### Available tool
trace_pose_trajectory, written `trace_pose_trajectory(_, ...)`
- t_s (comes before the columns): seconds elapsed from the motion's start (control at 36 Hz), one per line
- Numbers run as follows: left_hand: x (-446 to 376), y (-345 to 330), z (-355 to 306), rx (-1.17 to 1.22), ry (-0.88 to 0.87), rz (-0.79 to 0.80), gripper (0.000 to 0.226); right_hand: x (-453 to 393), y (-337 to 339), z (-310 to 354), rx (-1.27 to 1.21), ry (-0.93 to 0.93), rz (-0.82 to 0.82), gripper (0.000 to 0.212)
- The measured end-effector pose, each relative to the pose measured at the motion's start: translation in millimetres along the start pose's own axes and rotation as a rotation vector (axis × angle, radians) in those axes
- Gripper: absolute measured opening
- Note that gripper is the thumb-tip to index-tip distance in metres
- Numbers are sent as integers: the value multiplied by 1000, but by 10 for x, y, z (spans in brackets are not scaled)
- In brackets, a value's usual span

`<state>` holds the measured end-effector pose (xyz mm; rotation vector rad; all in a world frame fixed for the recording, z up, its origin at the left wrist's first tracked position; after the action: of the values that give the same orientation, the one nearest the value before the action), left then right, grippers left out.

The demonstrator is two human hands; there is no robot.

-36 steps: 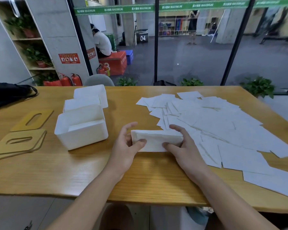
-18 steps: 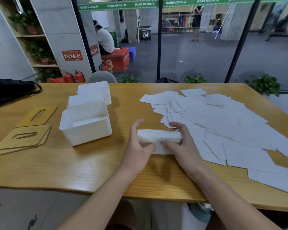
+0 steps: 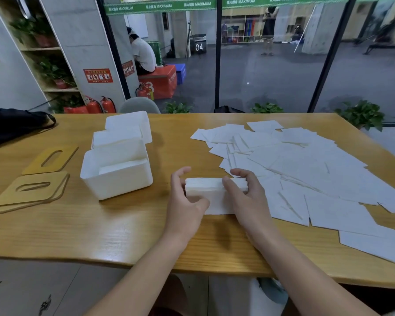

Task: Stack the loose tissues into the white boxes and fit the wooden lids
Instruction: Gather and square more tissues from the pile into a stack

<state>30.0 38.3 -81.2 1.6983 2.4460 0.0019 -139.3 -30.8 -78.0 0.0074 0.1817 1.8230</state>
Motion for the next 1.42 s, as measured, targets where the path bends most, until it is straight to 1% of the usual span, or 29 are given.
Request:
trace_pose_trajectory(0.17, 1, 9, 8, -2, -1, -2, 87, 0, -46, 52, -55, 50, -4, 23)
trace_pose_trajectory(0.28, -9, 46, 44, 26, 0, 6, 85, 6, -36, -21, -53, -7, 3, 25)
trace_pose_trajectory(0.39, 10, 25, 21, -19, -4, 6, 87, 9, -71, 58, -50, 26, 16, 27)
trace_pose_trajectory(0.47, -1, 56, 37, -8, 21, 6, 86, 24, -75, 55, -51, -6, 46, 30)
trace_pose_trajectory(0.53, -10, 60, 56, -15, 14, 33, 84, 39, -49, 59, -22, 1, 91, 37)
trace_pose_trajectory(0.61, -2, 64, 79, -5, -3, 79, 78, 72, 51, 70, 91, 35, 198, 65)
trace_pose_trajectory(0.67, -20, 99, 88, 6, -10, 79, 75, 96, 150, 65, 154, 40, 294, 79)
trace_pose_trajectory(0.72, -58, 155, 84, -14, -6, 65, 72, 96, 239, 54, 176, 49, 371, 79)
trace_pose_trajectory(0.75, -78, 178, 78, -23, 0, 63, 70, 84, 272, 52, 178, 59, 384, 74)
trace_pose_trajectory(0.81, -126, 212, 57, -10, 31, 75, 65, 54, 319, 54, 175, 60, 355, 62)
trace_pose_trajectory(0.86, -183, 251, 31, 4, 111, 101, 69, 15, 352, 37, 121, -5, 312, 59)
trace_pose_trajectory(0.94, -228, 333, -5, -35, 251, 196, 88, -40, 341, -52, -118, -213, 322, 69)
trace_pose_trajectory(0.97, -223, 355, -7, -24, 271, 237, 90, -46, 337, -65, -153, -259, 329, 70)
trace_pose_trajectory(1.03, -202, 404, -13, -29, 281, 294, 90, -36, 344, -78, -145, -300, 354, 70)
trace_pose_trajectory(1.11, -163, 485, -18, -75, 287, 301, 75, 7, 348, -85, -154, -285, 426, 67)
trace_pose_trajectory(1.17, -133, 507, -16, -58, 292, 318, 62, 35, 350, -76, -137, -257, 461, 61)
trace_pose_trajectory(1.25, -62, 510, -26, -27, 290, 387, 40, 66, 353, -30, -101, -199, 460, 41)
trace_pose_trajectory(1.28, -39, 524, -31, -54, 282, 390, 32, 79, 353, -13, -77, -169, 460, 34)
trace_pose_trajectory(1.33, -20, 570, -49, -191, 244, 359, 16, 104, 343, 21, 8, -95, 460, 25)
trace_pose_trajectory(1.39, 2, 595, -67, -316, 204, 339, 10, 120, 318, 50, 96, -17, 461, 19)
trace_pose_trajectory(1.42, 16, 609, -79, -332, 193, 333, 11, 124, 302, 63, 123, 16, 456, 17)
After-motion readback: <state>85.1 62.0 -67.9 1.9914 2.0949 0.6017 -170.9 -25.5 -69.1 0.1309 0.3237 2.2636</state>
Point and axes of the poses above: each hand's wrist, its own x-axis away from the middle knuckle, its own y-axis out of the back of the hand, z = x × y, the point moved 5 cm from there along -x, towards the middle knuckle, and after that the axes turned 8 degrees about z, right-handed, at the moved point
